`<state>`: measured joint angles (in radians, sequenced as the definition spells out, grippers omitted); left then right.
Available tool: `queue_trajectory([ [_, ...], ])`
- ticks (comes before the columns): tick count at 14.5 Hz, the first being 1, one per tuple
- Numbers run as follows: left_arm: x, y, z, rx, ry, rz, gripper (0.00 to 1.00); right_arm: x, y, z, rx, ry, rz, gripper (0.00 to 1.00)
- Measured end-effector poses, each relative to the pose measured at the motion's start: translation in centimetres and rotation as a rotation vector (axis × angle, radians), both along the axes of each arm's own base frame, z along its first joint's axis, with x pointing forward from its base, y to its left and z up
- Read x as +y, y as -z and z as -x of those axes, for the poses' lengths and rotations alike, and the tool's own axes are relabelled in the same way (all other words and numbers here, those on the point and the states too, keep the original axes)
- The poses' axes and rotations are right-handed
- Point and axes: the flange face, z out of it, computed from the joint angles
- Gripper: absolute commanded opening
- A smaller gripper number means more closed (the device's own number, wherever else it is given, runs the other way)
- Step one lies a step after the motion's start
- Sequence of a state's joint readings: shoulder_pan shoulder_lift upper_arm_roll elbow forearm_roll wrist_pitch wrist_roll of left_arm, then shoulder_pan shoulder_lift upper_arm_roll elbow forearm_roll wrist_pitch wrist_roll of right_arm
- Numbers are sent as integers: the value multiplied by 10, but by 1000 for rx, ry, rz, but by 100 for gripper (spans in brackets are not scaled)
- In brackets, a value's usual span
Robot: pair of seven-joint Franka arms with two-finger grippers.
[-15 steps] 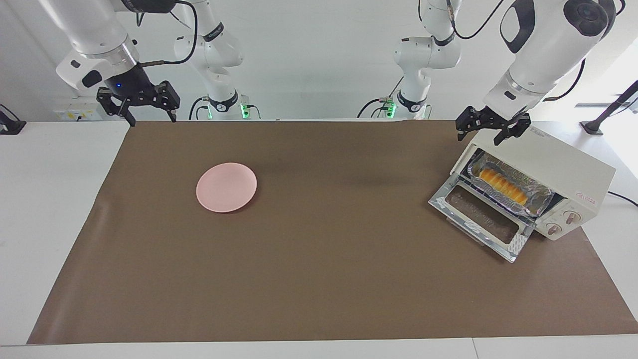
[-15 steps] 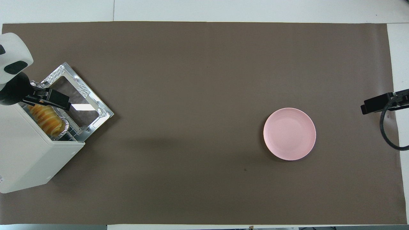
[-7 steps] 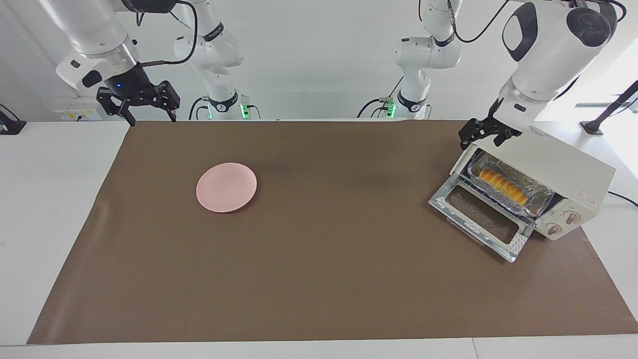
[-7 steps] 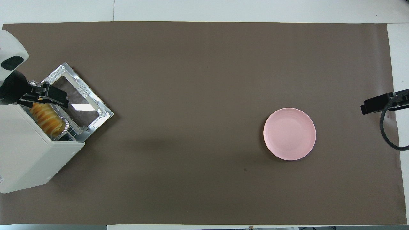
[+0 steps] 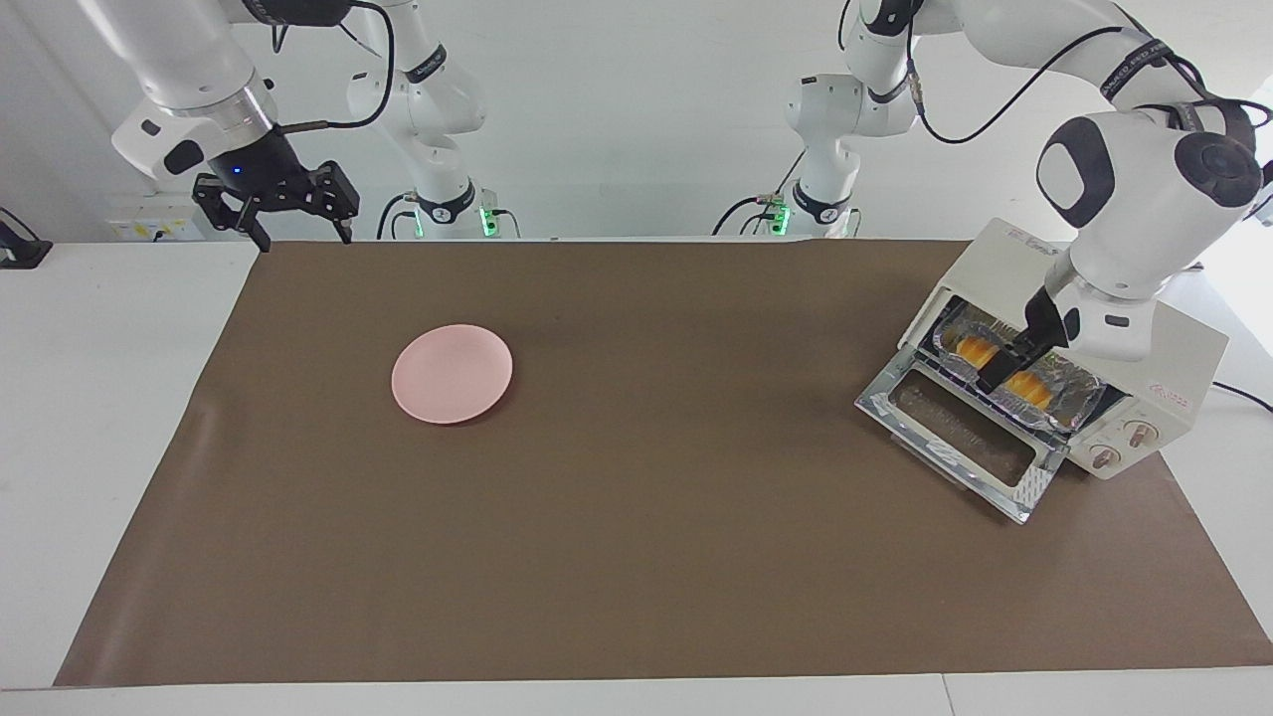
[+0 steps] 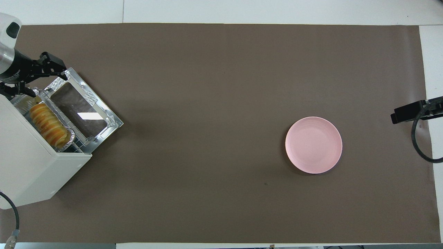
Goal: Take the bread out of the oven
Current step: 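Reach into the oven and grasp the foil tray with the left gripper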
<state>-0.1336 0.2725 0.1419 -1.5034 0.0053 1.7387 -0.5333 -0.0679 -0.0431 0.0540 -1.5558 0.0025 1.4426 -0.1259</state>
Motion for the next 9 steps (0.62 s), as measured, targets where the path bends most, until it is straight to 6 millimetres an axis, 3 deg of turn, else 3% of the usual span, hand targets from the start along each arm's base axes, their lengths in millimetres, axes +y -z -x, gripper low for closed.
queue_trajectory([
  [4,2,46,2,-22,-168,-25,100,0,0,0,0,0,0,100],
  [7,4,78,16,0,-183,-94,100,0,0,0,0,0,0,100],
  [9,3,89,24,12,-175,-117,100,0,0,0,0,0,0,100],
])
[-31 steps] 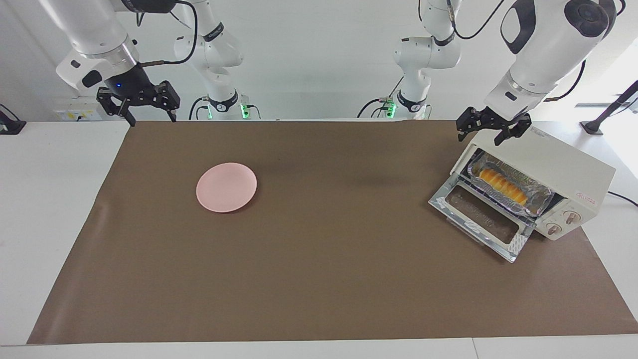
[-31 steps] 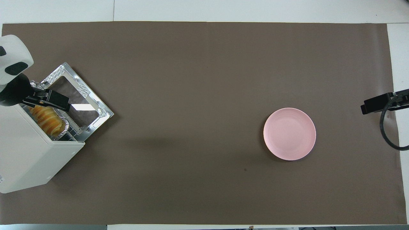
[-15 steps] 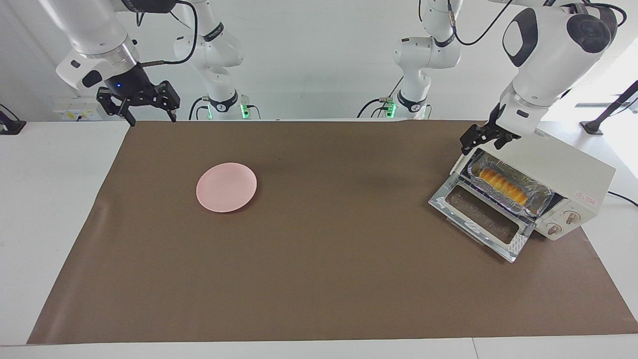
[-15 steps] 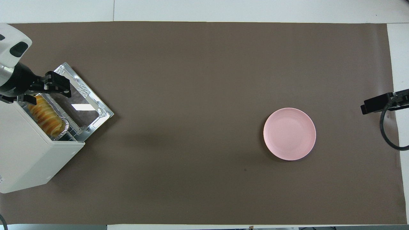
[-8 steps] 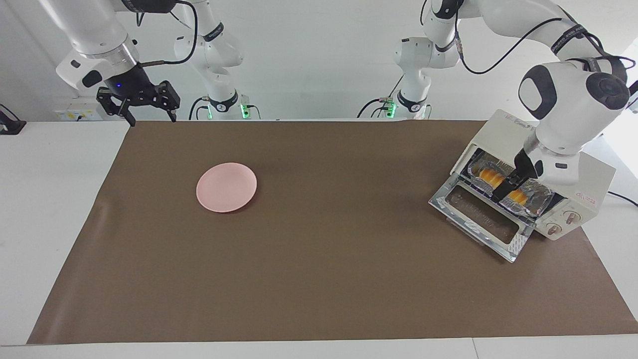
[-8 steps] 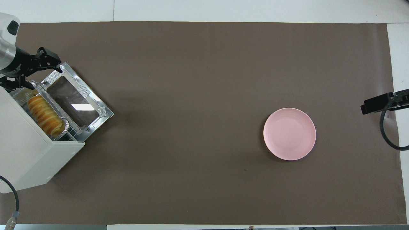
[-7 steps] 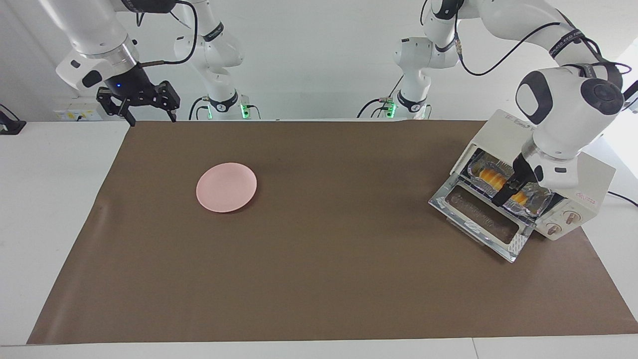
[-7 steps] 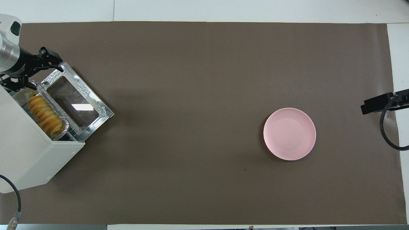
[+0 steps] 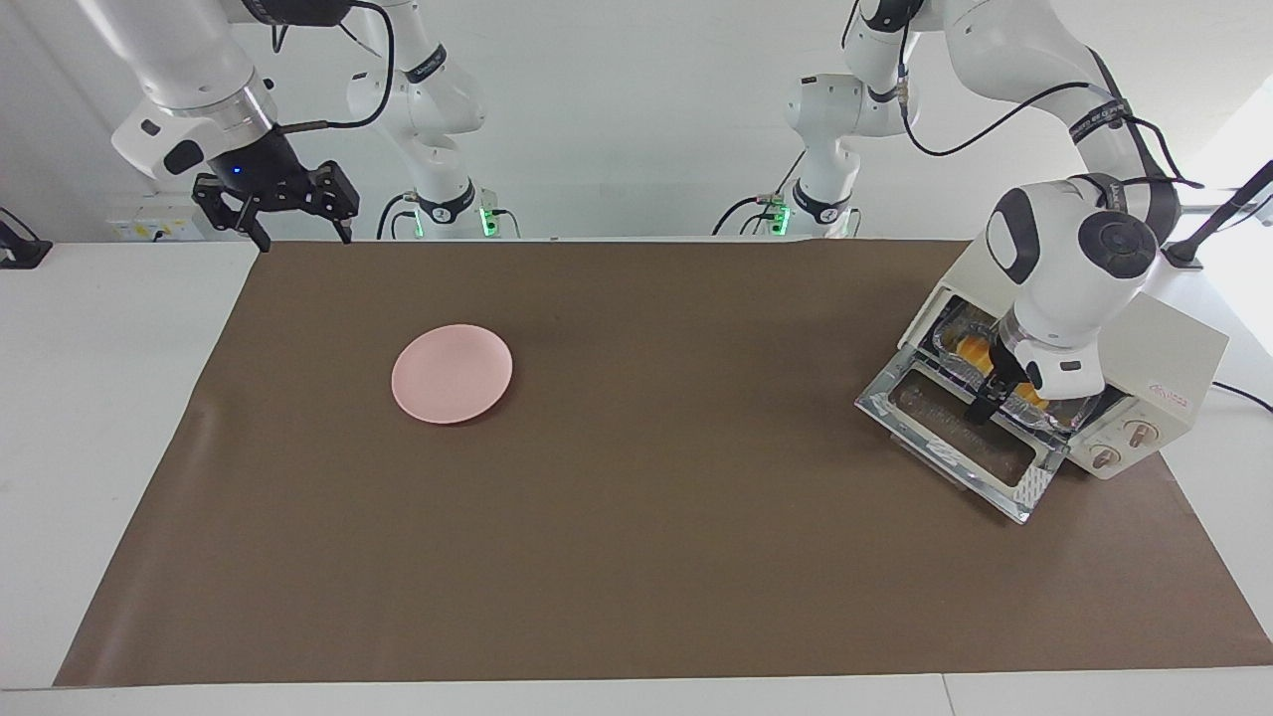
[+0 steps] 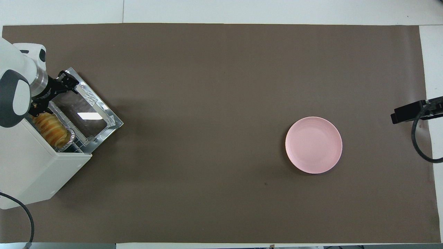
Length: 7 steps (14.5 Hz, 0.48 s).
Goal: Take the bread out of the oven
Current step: 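Reach into the oven and grasp the foil tray with the left gripper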
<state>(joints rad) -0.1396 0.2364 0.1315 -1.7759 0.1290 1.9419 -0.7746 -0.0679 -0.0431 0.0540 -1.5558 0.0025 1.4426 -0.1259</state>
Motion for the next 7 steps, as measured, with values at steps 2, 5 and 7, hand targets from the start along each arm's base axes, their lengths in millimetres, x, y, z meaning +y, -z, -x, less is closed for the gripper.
queue_trajectory([
  [2,0,6,5,6,3,-4,100,0,0,0,0,0,0,100],
  [5,-1,22,13,18,9,-18,100,0,0,0,1,0,0,100],
  [7,-2,33,16,9,-11,-27,76,1,1,1,13,-3,0,100],
])
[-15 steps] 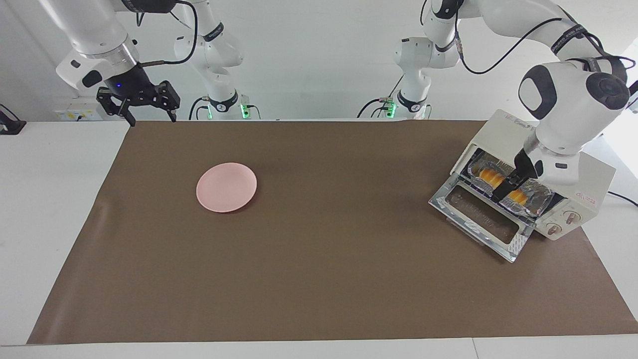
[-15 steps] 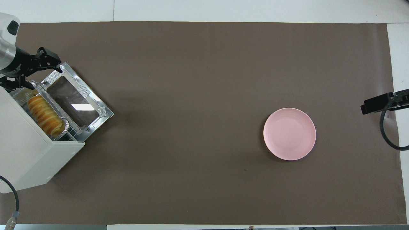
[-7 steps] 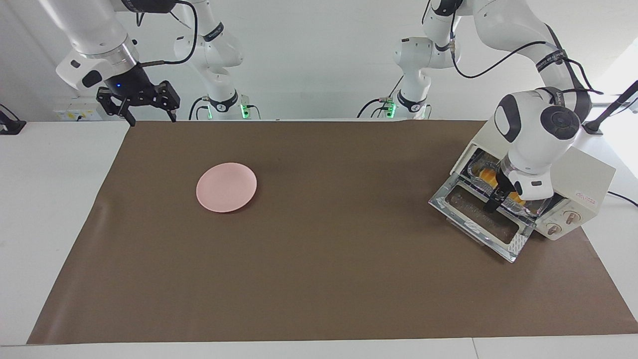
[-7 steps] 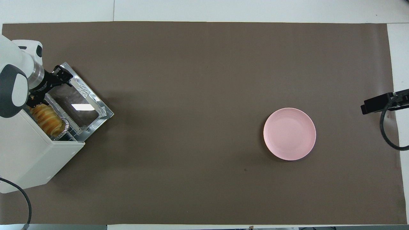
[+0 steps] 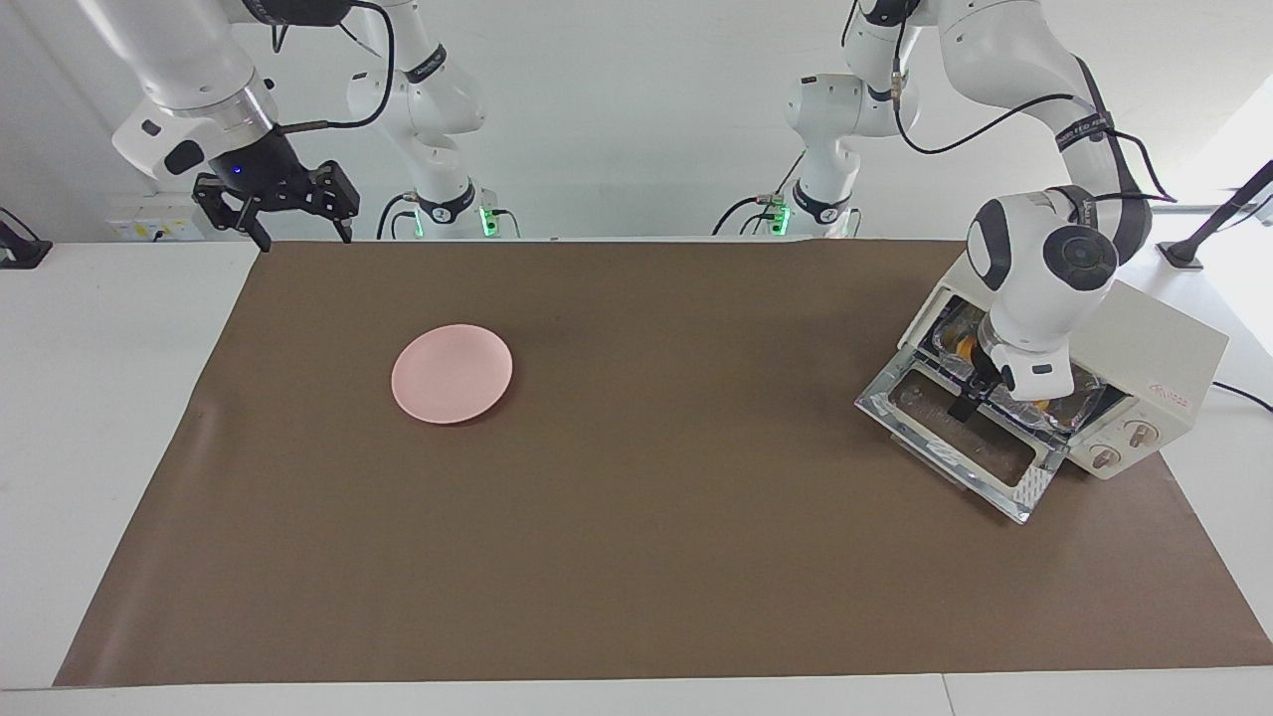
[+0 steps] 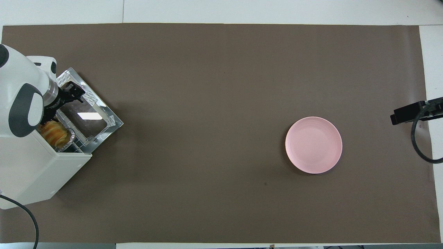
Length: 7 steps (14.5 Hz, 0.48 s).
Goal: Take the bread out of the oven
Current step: 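Reach into the oven and grasp the foil tray with the left gripper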
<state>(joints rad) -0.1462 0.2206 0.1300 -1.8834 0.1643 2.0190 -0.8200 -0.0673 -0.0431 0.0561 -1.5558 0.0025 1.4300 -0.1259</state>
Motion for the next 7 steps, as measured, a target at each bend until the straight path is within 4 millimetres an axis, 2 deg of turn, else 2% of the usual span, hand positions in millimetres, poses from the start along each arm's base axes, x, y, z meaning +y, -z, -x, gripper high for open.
queue_trajectory([
  [2,0,4,2,-5,-21,-4,47,2,0,1,10,-4,0,100],
  [4,5,8,4,-3,-36,-6,3,3,1,4,27,-5,0,100],
  [5,8,9,4,-5,-43,-6,0,3,1,4,29,-5,0,100],
  [7,13,10,6,-5,-50,-6,0,3,1,4,30,-5,0,100],
])
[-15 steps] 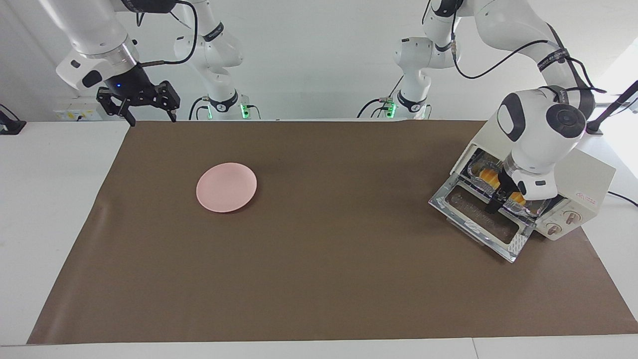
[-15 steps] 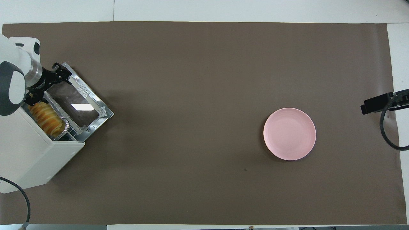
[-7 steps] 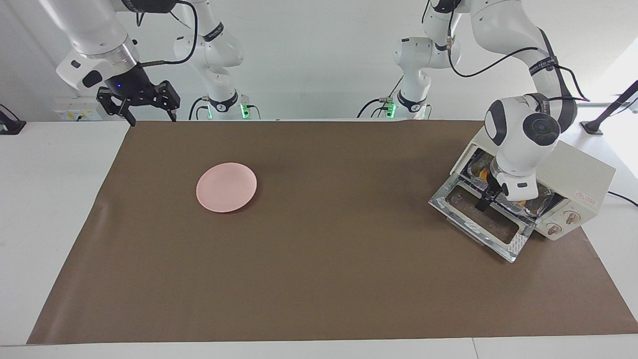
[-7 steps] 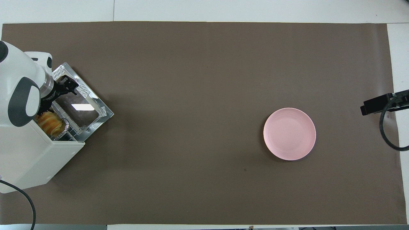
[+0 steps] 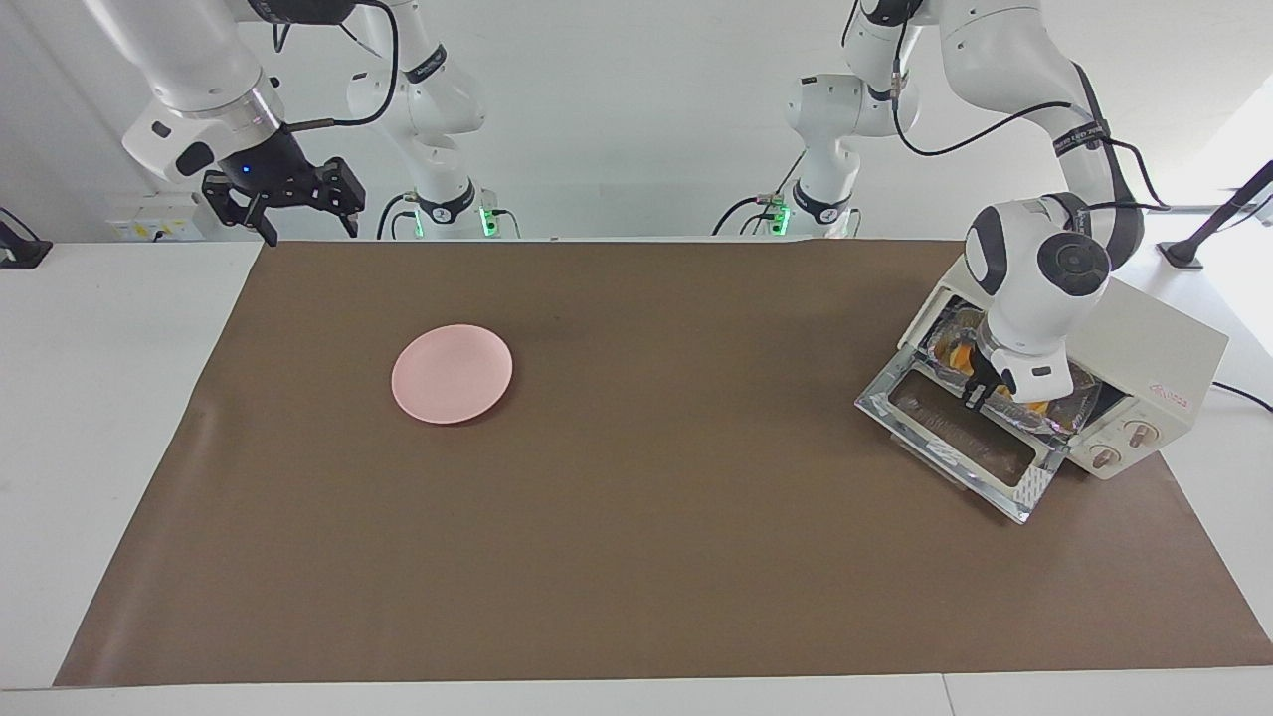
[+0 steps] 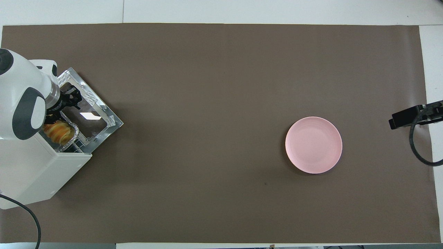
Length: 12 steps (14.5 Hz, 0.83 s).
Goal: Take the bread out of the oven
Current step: 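Reach into the oven and grasp the foil tray with the left gripper, then slide the foil tray out of the oven with the left gripper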
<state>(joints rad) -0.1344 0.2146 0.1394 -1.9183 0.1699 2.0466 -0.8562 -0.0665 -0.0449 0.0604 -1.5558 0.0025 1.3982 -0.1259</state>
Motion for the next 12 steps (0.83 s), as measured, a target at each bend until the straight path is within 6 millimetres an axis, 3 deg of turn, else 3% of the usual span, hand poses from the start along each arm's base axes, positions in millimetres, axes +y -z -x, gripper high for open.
queue_trajectory([
  [2,-5,-3,-1,-10,11,2,0,0,0,0,0,0,0,100],
  [4,-33,-12,-6,-41,57,14,0,0,0,0,0,0,0,100],
  [6,-97,-30,-12,-86,150,64,0,0,0,0,1,0,0,100],
  [8,-176,-48,-10,-126,313,118,0,0,0,0,1,0,0,100],
  [10,-257,-62,4,-147,460,156,0,0,0,0,2,0,0,100],
  [12,-327,-59,31,-133,593,184,0,0,0,0,3,1,0,100],
])
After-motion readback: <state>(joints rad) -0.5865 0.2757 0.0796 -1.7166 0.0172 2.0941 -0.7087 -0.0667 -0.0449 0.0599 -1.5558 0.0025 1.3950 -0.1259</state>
